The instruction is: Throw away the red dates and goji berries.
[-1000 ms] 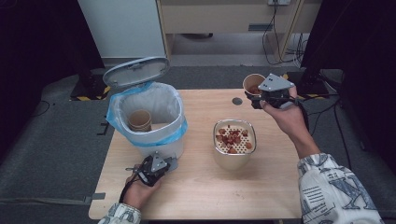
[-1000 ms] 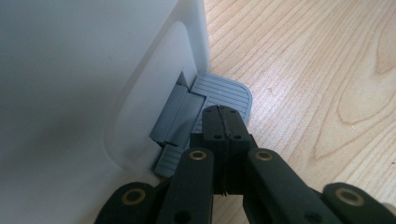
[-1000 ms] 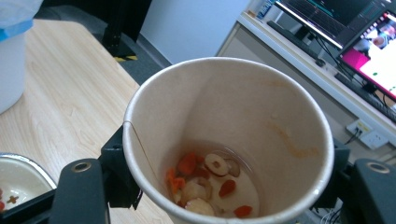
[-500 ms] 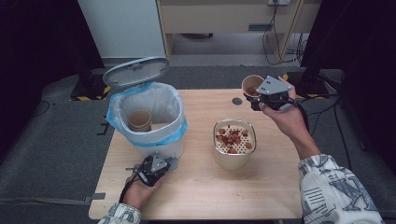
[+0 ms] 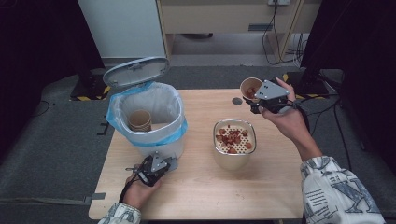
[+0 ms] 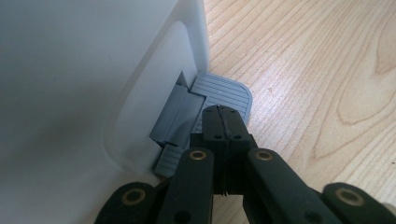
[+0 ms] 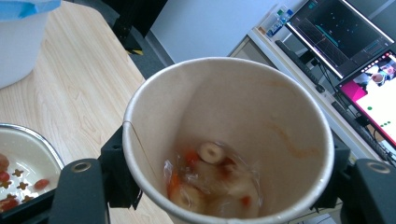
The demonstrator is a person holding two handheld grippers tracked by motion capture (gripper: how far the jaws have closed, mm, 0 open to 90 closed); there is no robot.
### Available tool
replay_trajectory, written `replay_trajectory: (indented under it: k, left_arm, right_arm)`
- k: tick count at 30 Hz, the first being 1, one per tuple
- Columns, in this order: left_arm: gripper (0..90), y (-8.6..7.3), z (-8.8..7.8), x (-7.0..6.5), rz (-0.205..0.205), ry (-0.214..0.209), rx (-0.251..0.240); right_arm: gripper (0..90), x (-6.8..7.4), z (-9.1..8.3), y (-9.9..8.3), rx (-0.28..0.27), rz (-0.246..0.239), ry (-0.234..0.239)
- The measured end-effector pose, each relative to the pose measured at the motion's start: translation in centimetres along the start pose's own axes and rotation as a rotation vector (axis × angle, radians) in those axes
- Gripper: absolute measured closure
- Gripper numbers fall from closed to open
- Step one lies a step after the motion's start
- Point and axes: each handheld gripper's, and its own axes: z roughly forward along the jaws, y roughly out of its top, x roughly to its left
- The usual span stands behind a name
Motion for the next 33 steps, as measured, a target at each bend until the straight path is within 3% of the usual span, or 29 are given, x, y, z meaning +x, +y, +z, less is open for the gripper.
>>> replay_trajectory:
  k: [15,22,27,33]
  left_arm:
    - [90.0,0.0,0.0,0.0,-0.001,0.0,0.0]
    - [90.0,0.0,0.0,0.0,0.0,0.0,0.0]
    - [90.0,0.0,0.0,0.0,-0.002,-0.002,-0.001]
    - [90.0,0.0,0.0,0.0,-0.002,-0.001,-0.001]
  right_arm:
    - [29.6,0.6,-1.1,0.1,0.001,-0.153,-0.024]
    - [29.6,0.9,-0.9,0.1,0.013,-0.191,-0.012]
    - [29.5,0.8,-0.8,-0.2,0.02,-0.177,-0.024]
    - [29.4,1.1,-0.8,-0.2,0.024,-0.203,-0.022]
